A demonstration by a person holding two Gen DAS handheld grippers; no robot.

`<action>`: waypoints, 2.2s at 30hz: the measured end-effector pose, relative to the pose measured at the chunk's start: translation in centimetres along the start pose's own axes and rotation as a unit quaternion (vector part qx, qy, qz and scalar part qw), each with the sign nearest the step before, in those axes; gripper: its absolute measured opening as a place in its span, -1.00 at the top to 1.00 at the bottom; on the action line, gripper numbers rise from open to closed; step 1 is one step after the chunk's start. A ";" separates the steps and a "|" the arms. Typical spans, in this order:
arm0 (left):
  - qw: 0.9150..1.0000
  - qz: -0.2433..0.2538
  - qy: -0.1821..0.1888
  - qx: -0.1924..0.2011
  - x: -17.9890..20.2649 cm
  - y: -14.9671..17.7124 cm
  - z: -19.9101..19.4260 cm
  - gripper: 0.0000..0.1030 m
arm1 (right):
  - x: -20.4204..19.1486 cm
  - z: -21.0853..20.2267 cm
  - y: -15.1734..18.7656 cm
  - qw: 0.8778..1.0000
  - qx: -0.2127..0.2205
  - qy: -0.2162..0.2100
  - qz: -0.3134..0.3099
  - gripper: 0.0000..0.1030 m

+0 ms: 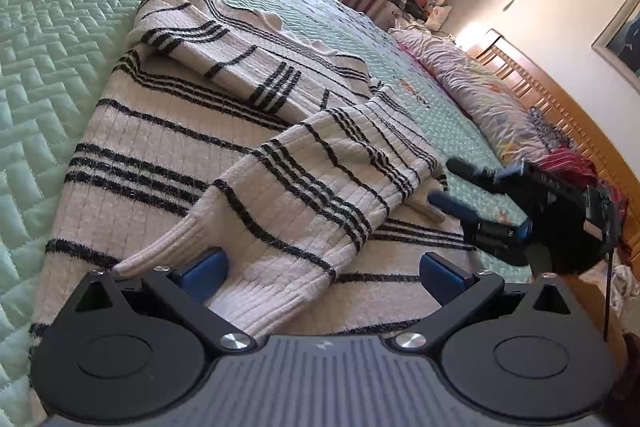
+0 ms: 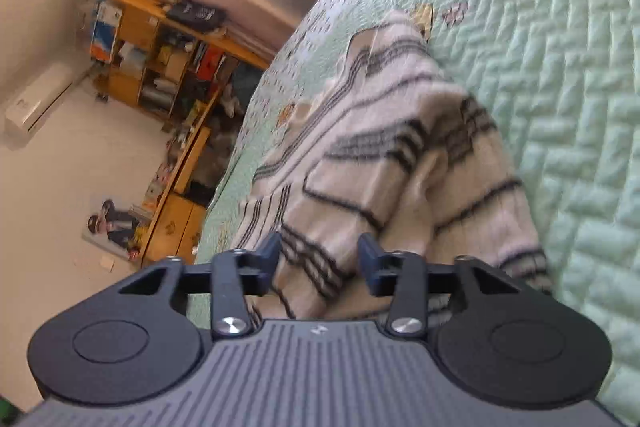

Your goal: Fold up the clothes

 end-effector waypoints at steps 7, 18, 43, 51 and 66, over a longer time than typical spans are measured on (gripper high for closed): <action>0.997 0.051 -0.054 -0.018 1.6 0.4 0.6 -0.98 | -1.5 -2.3 2.2 0.992 -0.008 0.083 -0.091 0.49; 0.979 0.131 -0.151 -0.036 5.4 4.1 -1.5 -0.98 | -4.2 -7.0 9.5 0.991 -0.028 0.053 -0.117 0.10; 0.972 0.117 -0.183 -0.087 5.9 10.2 -5.7 -0.98 | -4.8 -11.2 16.6 0.978 -0.061 0.088 -0.178 -0.24; 0.965 0.135 -0.198 -0.104 6.4 12.9 -9.1 -0.98 | -6.2 -15.2 17.4 0.986 -0.034 0.045 -0.159 -0.25; 0.957 0.184 -0.192 -0.118 5.9 17.0 -11.2 -0.99 | -7.4 -16.5 20.0 0.966 -0.041 0.062 -0.248 0.26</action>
Point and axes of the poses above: each gripper's, at about its wrist camera, not at the fingertips, and z roughly the way its jaws point, x to its right, y to its underside, the point moved 6 cm from there along z, roughly the way its jaws point, and after that the axes turned 4 degrees about -z, right-handed, at the moved point
